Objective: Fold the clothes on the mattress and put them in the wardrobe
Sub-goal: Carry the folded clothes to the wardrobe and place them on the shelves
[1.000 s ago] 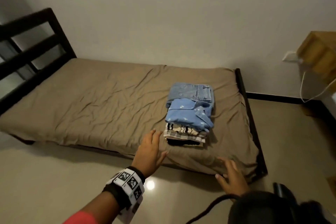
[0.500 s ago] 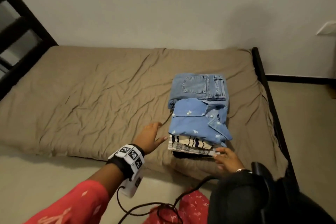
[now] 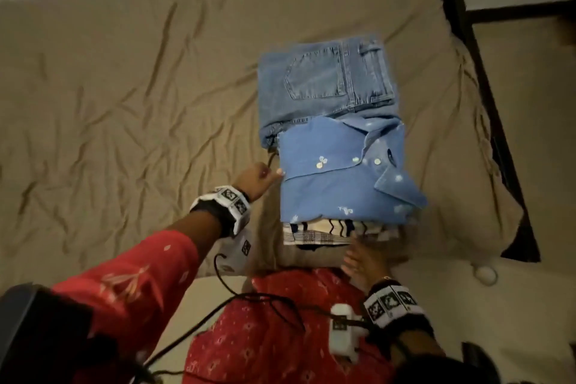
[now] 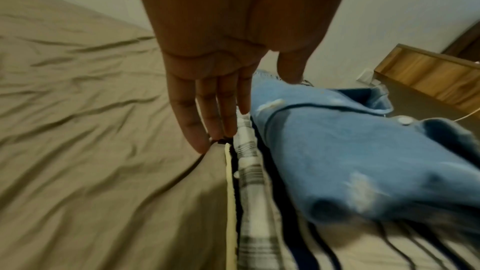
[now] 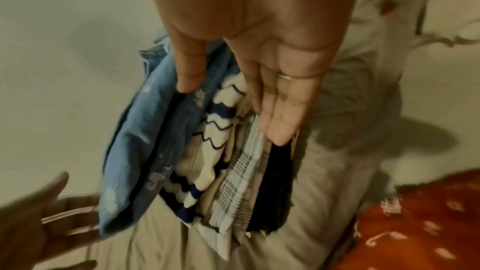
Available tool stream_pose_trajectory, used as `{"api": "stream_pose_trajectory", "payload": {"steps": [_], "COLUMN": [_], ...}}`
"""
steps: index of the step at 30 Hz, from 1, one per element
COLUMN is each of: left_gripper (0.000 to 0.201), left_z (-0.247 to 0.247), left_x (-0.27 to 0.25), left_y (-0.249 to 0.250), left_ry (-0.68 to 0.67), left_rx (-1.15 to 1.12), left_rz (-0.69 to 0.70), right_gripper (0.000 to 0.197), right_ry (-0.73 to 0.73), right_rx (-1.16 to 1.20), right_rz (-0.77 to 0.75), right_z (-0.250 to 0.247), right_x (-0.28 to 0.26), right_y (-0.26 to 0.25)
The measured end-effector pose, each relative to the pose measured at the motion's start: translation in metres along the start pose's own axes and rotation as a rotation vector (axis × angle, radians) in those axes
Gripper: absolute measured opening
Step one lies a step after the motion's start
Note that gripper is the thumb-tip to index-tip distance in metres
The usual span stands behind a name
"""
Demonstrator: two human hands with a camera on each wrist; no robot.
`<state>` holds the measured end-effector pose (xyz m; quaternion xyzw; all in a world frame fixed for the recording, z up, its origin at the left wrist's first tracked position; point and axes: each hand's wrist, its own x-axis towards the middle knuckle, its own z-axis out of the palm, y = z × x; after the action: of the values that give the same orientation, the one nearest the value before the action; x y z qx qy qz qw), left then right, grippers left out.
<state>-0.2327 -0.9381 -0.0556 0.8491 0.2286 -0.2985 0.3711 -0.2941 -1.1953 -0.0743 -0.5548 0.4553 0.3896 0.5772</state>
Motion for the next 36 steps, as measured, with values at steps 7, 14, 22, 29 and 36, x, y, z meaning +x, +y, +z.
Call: {"api": "stream_pose_trajectory", "payload": {"steps": [7, 14, 22, 29, 36], "left_gripper": [0.039, 0.023, 0.032, 0.05, 0.054], "left_z": [0.001, 0.01, 0.02, 0.008, 0.011], "left_x": [0.082, 0.097, 0.08, 0.076, 0.075], "left_y": [0.007, 0.007, 0.021, 0.032, 0.051], "left_ry": [-0.064, -0.261, -0.39, -0.409, -0.597], "left_rx": [-0.523, -0.797, -0.806, -0.811, -0.732], "left_rz": [-0.064, -0.069, -0.012, 0.062, -0.042], "right_gripper": [0.05, 0.029, 0.075, 0.047, 0.062], "right_ry": [0.027, 0.082, -0.042, -0.104, -0.167], "right_rx": [0.608, 0.786, 1.018, 0.87, 0.809], "right_rz": [-0.013, -0.119, -0.264, -0.189, -0.103], "right_z": [0.044, 0.049, 0.036, 0.046, 0.03], "right_x": [0.036, 0.035, 0.004, 0.002, 0.018], "right_y": [0.011, 0.012, -0.002, -0.015, -0.015]}}
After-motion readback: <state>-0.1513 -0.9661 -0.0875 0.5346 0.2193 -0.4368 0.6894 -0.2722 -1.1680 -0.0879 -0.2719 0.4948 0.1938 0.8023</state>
